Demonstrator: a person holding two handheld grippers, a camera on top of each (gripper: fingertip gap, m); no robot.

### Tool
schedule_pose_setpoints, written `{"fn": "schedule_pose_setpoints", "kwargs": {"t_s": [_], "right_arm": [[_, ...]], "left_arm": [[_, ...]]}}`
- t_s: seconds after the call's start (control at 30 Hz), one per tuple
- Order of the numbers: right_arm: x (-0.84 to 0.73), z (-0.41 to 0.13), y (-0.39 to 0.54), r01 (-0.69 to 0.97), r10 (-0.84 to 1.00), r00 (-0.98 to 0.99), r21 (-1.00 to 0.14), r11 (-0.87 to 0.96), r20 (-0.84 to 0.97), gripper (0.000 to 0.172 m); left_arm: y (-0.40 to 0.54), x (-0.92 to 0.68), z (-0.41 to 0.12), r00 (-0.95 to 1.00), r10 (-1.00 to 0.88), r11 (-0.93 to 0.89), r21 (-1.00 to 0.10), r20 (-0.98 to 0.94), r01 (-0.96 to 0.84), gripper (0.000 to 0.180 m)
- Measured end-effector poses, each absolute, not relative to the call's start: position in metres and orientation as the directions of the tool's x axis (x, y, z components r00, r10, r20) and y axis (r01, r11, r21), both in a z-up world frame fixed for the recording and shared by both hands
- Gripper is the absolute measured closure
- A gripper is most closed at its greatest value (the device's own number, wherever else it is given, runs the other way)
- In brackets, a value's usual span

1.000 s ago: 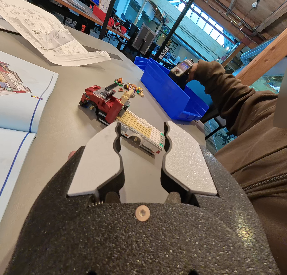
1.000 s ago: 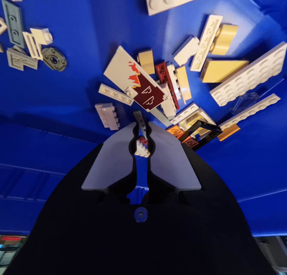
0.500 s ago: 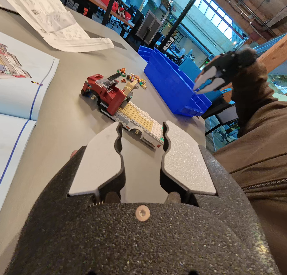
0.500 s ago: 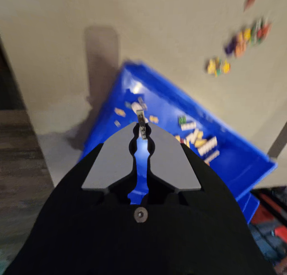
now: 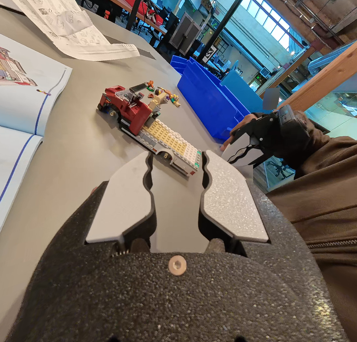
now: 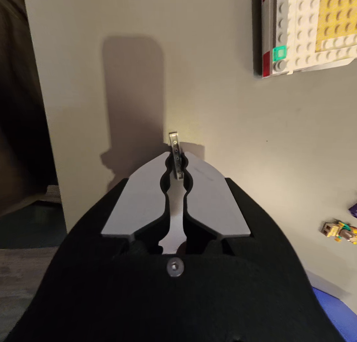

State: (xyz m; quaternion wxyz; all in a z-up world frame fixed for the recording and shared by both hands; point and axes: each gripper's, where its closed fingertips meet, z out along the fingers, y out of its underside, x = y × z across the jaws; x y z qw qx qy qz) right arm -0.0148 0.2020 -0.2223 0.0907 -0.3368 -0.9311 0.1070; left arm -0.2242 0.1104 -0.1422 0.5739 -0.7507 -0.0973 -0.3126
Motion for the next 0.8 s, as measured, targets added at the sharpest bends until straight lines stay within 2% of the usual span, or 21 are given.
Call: {"fn": "schedule_pose_setpoints", "kwargs": {"t_s": [0.2, 0.47, 0.57, 0.8], "right_arm": [[-0.001, -0.179, 0.212, 0.636, 0.704, -0.708, -0.379, 0.673, 0.061, 0.157], [0.055, -0.11, 0.311, 0.687, 0.753, -0.641, -0.328, 0.649, 0.148, 0.156], [0.066, -0.121, 0.372, 0.72, 0.785, -0.601, -0.326, 0.613, 0.152, 0.154], [0.074, -0.186, 0.495, 0.799, 0.809, -0.574, -0.13, 0.587, 0.128, 0.147]], "left_arm": [[0.111, -0.223, -0.144, 0.783, -0.215, -0.337, -0.797, 0.583, 0.501, 0.131], [0.112, -0.223, -0.145, 0.757, -0.223, -0.355, -0.774, 0.615, 0.524, 0.132], [0.113, -0.222, -0.145, 0.748, -0.234, -0.366, -0.769, 0.621, 0.524, 0.132], [0.111, -0.226, -0.142, 0.745, -0.233, -0.338, -0.771, 0.625, 0.54, 0.132]]}}
